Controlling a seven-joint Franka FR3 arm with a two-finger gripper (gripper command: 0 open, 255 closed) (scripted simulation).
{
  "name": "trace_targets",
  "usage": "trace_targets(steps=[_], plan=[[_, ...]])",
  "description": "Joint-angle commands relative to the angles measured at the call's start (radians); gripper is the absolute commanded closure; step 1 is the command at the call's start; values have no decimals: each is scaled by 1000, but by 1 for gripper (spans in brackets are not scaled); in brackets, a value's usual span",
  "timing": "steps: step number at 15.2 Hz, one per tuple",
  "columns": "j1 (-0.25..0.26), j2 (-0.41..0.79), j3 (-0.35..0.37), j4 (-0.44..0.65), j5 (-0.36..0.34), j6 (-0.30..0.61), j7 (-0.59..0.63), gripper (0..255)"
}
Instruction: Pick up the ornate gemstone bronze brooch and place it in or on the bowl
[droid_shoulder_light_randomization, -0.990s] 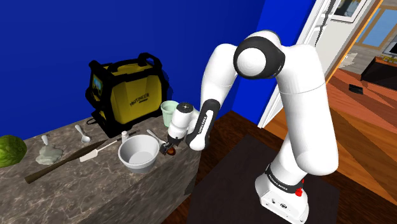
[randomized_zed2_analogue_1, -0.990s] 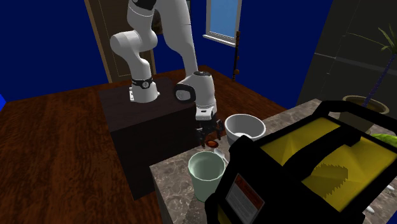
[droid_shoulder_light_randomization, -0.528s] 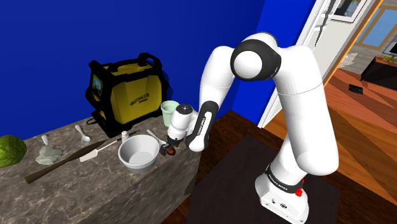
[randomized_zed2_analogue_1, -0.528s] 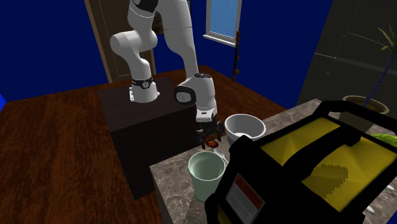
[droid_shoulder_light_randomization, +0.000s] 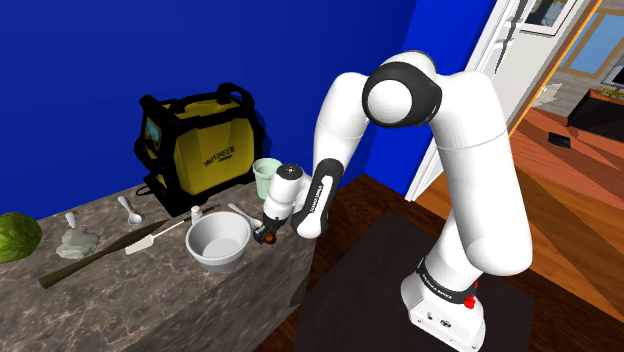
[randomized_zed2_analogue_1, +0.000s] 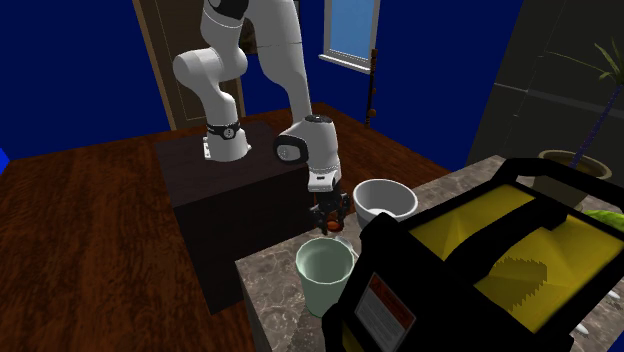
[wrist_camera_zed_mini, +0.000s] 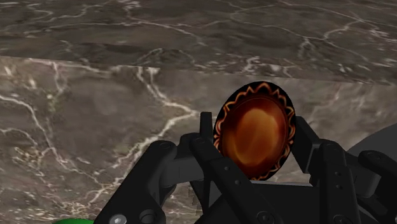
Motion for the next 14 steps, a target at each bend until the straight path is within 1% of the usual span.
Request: trace_targets(steps=[1, 4, 14], plan=[[0, 0, 0, 0, 0, 0, 0, 255], [-6, -16, 6, -7, -1, -10, -2, 255], [-86, -174, 89, -65, 12, -117, -34, 255]])
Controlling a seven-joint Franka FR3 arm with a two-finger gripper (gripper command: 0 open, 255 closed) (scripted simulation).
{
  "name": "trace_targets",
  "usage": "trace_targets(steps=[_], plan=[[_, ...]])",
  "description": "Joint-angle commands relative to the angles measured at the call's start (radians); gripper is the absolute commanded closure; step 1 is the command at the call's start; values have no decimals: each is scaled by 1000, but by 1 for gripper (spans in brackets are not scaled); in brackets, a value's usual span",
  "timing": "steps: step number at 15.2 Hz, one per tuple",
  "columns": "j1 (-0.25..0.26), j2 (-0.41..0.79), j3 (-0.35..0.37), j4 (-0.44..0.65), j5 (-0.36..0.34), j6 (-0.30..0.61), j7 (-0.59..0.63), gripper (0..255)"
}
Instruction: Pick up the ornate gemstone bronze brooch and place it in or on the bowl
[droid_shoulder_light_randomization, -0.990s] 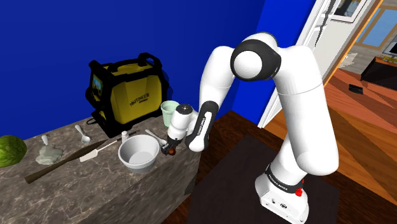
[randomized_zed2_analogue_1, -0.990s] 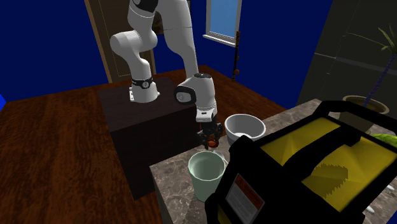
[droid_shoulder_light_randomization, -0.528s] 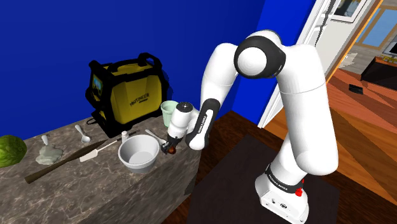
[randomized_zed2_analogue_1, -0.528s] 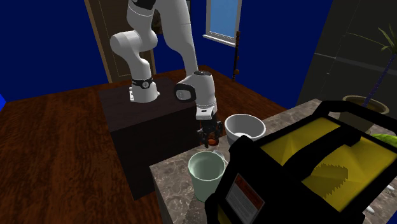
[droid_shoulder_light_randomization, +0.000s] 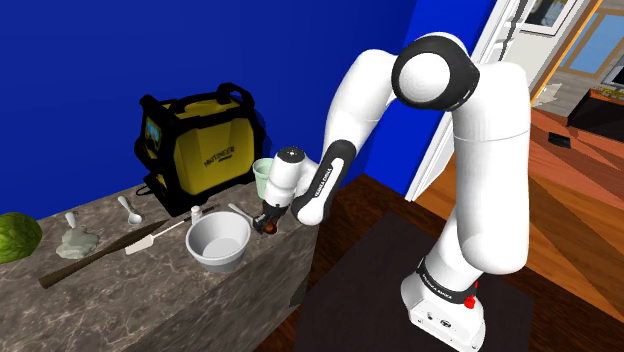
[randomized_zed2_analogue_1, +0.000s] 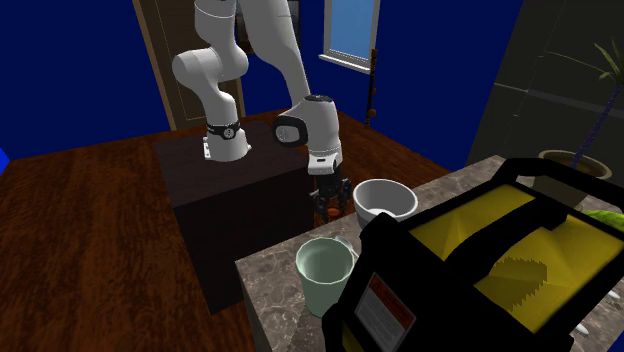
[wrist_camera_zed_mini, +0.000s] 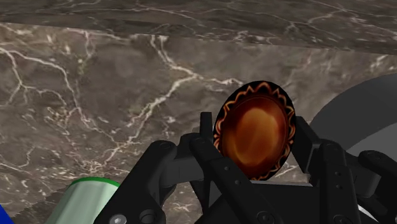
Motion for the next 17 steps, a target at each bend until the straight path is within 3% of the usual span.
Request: trace_targets(steps=[1, 17], plan=[[-16, -28, 18, -10, 6, -21, -8, 255], [-160, -261, 194, -58, 159, -212, -144, 255]])
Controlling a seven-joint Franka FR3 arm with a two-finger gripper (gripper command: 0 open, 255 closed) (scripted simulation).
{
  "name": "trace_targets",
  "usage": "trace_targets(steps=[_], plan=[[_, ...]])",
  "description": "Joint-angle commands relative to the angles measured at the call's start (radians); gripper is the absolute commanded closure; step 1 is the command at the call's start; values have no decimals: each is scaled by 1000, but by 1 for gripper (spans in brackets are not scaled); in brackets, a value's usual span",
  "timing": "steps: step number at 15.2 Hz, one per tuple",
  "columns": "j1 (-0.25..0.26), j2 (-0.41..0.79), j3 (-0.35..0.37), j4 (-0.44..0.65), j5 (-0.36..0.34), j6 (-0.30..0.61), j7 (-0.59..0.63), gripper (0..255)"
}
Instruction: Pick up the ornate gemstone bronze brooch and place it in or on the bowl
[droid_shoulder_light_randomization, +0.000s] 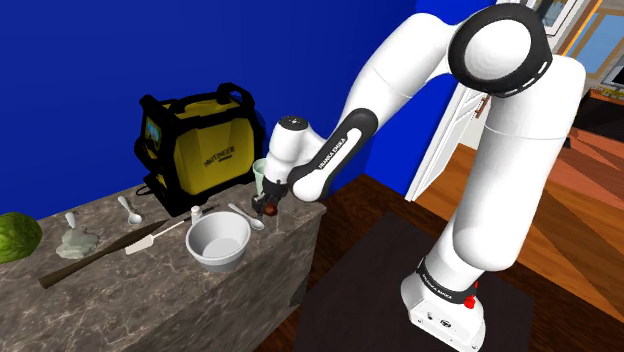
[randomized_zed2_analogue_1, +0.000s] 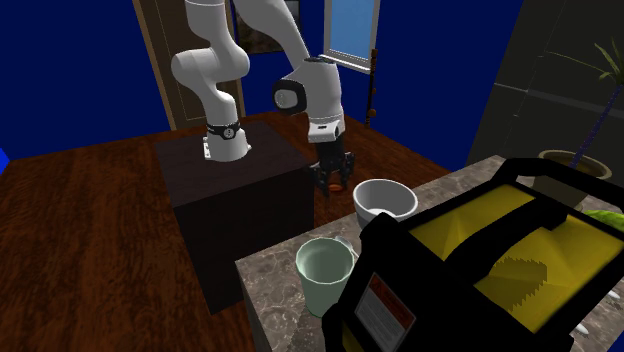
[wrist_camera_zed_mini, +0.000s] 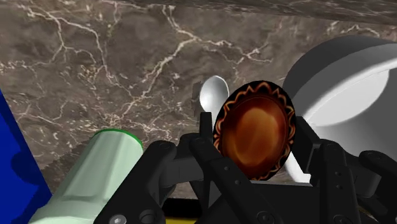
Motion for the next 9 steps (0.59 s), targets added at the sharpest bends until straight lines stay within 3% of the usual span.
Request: trace_targets(steps=[1, 6, 9], plan=[[-14, -29, 17, -6, 27, -23, -22, 255], [-32, -96, 47, -6, 91, -86, -72, 255], [23, -41, 51, 79, 35, -124, 32, 255]])
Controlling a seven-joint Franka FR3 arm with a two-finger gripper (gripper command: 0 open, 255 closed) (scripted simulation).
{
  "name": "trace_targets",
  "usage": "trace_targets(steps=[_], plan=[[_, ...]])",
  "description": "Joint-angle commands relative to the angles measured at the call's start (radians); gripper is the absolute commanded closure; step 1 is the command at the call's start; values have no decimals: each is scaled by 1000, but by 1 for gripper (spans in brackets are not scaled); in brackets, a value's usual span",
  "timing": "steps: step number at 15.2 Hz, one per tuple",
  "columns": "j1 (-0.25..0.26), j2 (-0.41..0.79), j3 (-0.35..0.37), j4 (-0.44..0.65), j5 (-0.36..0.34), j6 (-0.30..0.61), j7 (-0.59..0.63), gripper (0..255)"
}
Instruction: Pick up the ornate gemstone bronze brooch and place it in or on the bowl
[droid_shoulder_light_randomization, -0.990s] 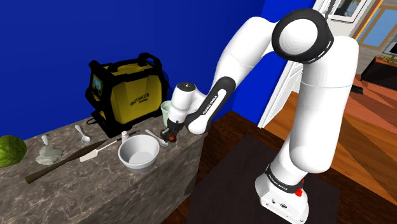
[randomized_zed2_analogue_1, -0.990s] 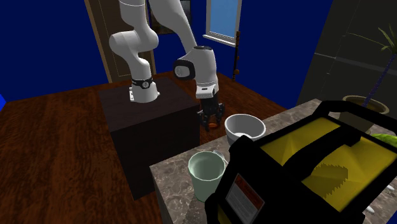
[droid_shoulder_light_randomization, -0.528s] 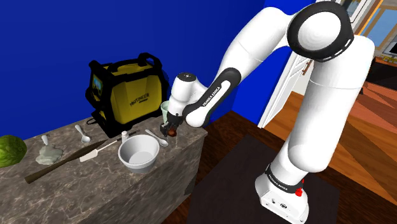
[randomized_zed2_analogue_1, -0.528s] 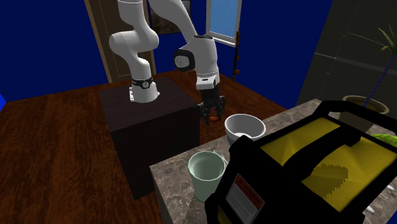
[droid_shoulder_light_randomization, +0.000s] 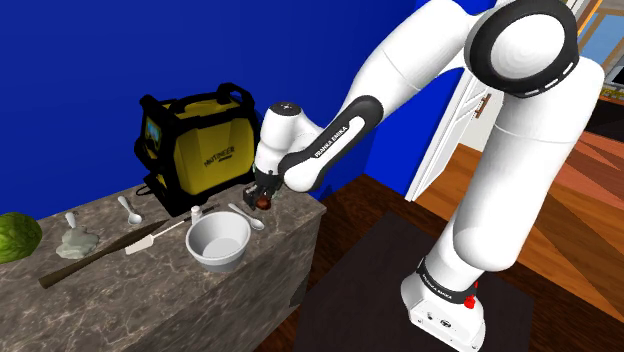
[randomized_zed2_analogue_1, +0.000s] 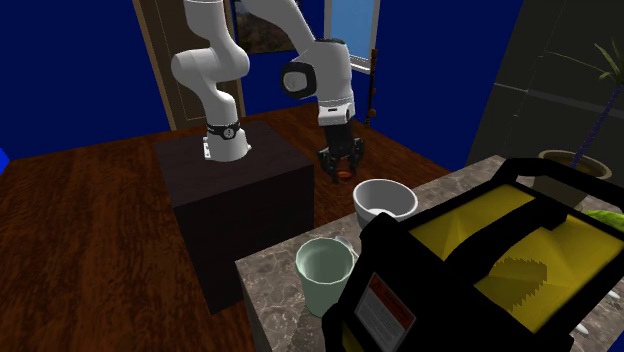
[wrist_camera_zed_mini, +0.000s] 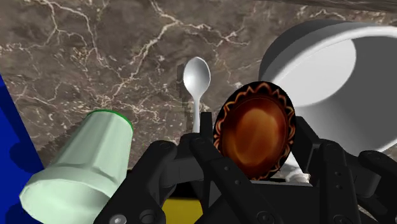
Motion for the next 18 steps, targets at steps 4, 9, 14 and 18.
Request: trace_targets(steps=[4, 9, 14, 18], plan=[[95, 108, -1, 163, -80, -70, 151, 255], [186, 216, -3, 341, -123, -154, 254, 255], [203, 267, -26, 340, -157, -103, 282, 255], [217, 310, -46, 343, -184, -65, 305, 255]])
